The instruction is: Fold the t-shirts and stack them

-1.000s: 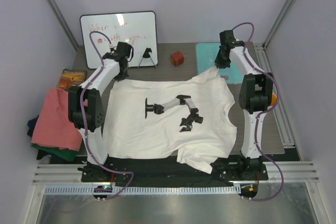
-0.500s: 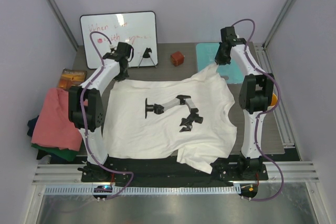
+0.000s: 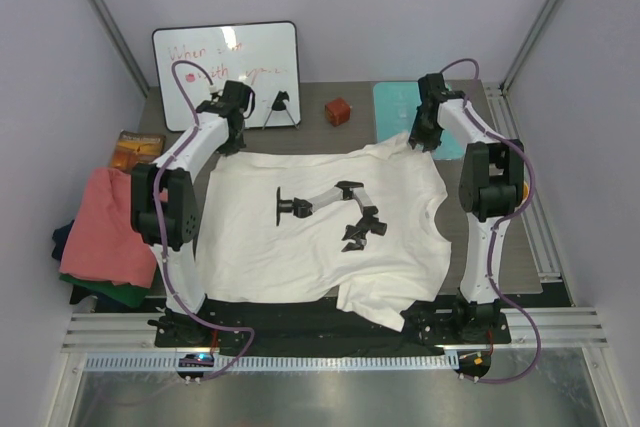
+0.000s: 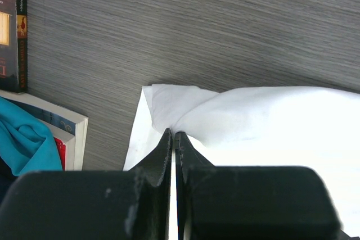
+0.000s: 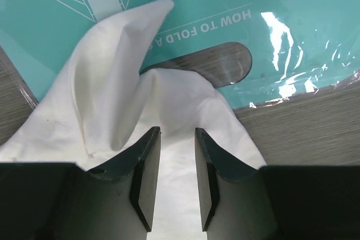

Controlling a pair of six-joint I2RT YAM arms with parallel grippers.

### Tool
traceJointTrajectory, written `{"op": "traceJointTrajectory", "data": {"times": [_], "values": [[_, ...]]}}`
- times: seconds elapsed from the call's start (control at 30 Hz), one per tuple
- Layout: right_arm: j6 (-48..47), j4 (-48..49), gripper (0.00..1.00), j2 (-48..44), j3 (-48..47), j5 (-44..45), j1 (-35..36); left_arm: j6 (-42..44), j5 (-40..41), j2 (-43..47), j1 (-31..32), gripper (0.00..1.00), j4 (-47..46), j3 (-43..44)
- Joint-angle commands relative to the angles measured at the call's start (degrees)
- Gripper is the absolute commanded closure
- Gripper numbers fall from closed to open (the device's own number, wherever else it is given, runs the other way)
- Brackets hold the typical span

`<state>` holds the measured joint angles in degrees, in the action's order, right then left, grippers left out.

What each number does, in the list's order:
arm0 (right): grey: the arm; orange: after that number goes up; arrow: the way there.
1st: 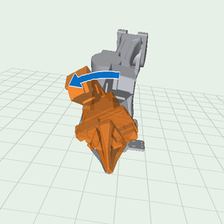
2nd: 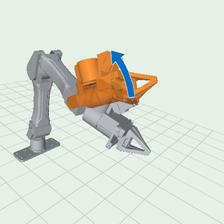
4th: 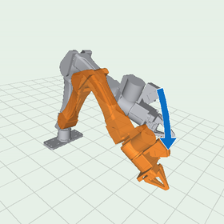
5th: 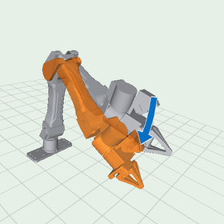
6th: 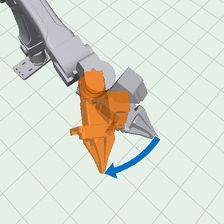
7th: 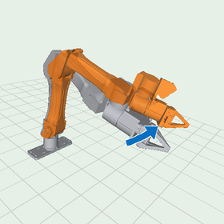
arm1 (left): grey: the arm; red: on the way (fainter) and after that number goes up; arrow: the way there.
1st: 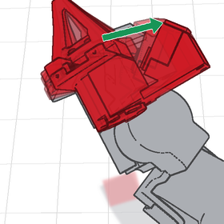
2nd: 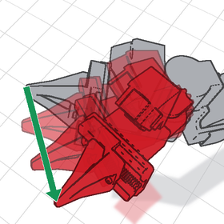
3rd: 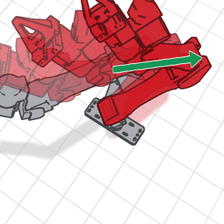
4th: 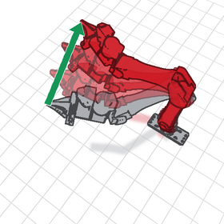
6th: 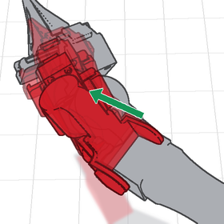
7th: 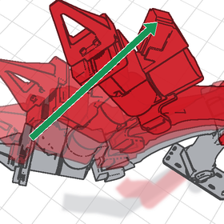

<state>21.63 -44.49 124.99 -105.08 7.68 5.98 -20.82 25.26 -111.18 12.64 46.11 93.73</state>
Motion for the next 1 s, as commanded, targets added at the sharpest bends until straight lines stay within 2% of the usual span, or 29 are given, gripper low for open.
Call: {"op": "traceJointTrajectory", "data": {"times": [0.0,0.17,0.4,0.77,0.8,0.97], "values": [[1.22,6.08,0.64,-4.85,-0.82,-1.18,-0.35,-0.45,-0.56,-0.62,0.19,1.00,0.30,2.07],[1.93,5.47,0.64,-2.12,-5.66,1.37,-0.53,-0.28,-0.29,-0.36,0.28,1.00,0.21,1.63],[1.66,5.38,0.62,-0.19,-6.89,2.34,-1.32,0.08,-0.21,-0.88,0.36,1.00,0.21,1.80],[3.77,3.71,0.55,7.46,-14.19,-2.58,-2.29,0.25,-0.38,-1.06,0.54,1.00,0.39,1.89],[4.12,3.53,0.52,8.42,-14.54,-3.11,-2.46,0.17,-0.47,-1.06,0.54,1.00,0.30,1.89],[6.23,3.97,0.52,10.01,-15.24,-6.19,-2.46,0.34,-0.21,-1.06,0.89,1.00,0.39,1.72]]}}
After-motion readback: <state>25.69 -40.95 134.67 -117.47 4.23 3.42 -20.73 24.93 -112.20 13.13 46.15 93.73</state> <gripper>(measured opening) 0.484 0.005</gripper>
